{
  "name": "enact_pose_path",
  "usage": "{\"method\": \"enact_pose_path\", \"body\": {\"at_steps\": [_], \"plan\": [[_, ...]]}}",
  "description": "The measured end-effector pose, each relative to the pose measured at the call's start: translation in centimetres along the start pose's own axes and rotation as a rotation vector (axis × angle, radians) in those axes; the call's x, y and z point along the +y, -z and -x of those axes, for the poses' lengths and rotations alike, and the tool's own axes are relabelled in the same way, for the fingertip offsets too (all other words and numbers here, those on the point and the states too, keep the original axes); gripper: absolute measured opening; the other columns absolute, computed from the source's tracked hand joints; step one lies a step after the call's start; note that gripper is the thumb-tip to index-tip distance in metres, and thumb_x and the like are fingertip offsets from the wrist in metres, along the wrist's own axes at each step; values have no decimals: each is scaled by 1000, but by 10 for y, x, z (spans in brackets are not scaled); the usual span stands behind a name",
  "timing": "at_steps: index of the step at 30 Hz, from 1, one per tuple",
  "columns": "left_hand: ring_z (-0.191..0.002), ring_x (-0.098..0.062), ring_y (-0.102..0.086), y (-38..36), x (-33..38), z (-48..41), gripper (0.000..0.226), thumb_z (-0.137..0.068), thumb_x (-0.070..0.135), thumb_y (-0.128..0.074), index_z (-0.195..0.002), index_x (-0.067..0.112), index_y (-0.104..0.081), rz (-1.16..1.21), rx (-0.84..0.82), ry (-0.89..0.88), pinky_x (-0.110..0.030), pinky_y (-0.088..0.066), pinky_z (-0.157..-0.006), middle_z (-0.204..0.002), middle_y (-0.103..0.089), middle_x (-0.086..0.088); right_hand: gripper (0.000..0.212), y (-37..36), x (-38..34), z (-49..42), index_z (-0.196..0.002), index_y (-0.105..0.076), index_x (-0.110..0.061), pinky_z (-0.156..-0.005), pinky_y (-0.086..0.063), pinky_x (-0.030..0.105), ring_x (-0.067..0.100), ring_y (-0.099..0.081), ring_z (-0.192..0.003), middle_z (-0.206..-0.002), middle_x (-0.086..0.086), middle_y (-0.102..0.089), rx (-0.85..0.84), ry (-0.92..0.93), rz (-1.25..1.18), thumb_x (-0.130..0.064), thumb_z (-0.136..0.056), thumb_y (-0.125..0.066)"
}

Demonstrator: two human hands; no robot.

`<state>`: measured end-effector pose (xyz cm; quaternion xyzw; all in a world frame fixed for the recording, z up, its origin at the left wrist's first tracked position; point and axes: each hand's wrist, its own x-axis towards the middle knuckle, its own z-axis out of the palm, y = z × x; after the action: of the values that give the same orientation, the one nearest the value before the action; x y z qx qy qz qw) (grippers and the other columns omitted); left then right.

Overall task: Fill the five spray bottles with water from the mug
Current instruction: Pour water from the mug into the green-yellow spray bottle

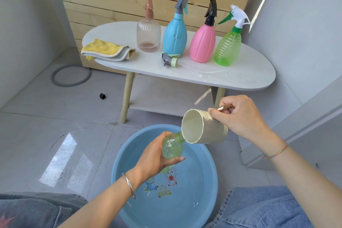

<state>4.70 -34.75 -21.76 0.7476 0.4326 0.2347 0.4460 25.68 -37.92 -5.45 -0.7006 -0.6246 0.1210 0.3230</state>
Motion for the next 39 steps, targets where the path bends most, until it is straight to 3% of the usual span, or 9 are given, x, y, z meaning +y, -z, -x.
{"method": "enact_pose_path", "body": {"at_steps": [5, 12, 21, 29, 33, 39], "plan": [[-104, 5, -55, -2, -3, 0, 67, -62, 70, -73, -116, 45, -43, 2, -1, -1, -11, -42, -84, -111, -58, 27, 48, 0, -1, 1, -51, -35, -3, -46, -19, 21, 12, -21, -49, -46, -5, -22, -1, 19, 11, -20, -76, -73], [-105, 6, -55, -5, -5, -1, 64, -64, 69, -75, -115, 46, -44, 17, 3, -3, -14, -43, -86, -111, -59, 27, 49, 0, -3, 3, -50, -33, -7, -46, -19, 21, 12, -22, -49, -47, -5, -22, -1, 49, 18, -20, -75, -73], [-104, -2, -58, -7, -11, -2, 70, -64, 70, -75, -120, 35, -50, 33, 10, -15, -26, -49, -89, -112, -62, 21, 47, -1, -1, 2, -53, -38, 1, -47, -22, 21, 13, -24, -50, -49, -2, -26, -3, 77, 33, -21, -75, -73], [-104, 4, -55, -8, -9, -2, 67, -65, 64, -77, -118, 38, -48, 31, 15, -1, -14, -44, -84, -111, -61, 24, 44, -1, -1, 4, -55, -41, 3, -48, -21, 21, 13, -26, -51, -50, -1, -28, 0, 105, 54, -22, -75, -72], [-104, 2, -56, -8, -10, -2, 69, -64, 67, -76, -120, 36, -49, 35, 14, -5, -15, -44, -86, -113, -61, 23, 46, -2, -2, 5, -52, -36, -2, -48, -22, 21, 13, -25, -51, -49, 0, -27, 6, 121, 60, -20, -74, -72], [-105, 1, -56, -10, -12, -1, 72, -63, 68, -75, -121, 35, -48, 34, 14, 9, -18, -45, -86, -113, -60, 23, 41, -5, -1, 4, -53, -42, 0, -49, -24, 20, 14, -27, -52, -49, 2, -31, 9, 128, 65, -19, -73, -72]]}}
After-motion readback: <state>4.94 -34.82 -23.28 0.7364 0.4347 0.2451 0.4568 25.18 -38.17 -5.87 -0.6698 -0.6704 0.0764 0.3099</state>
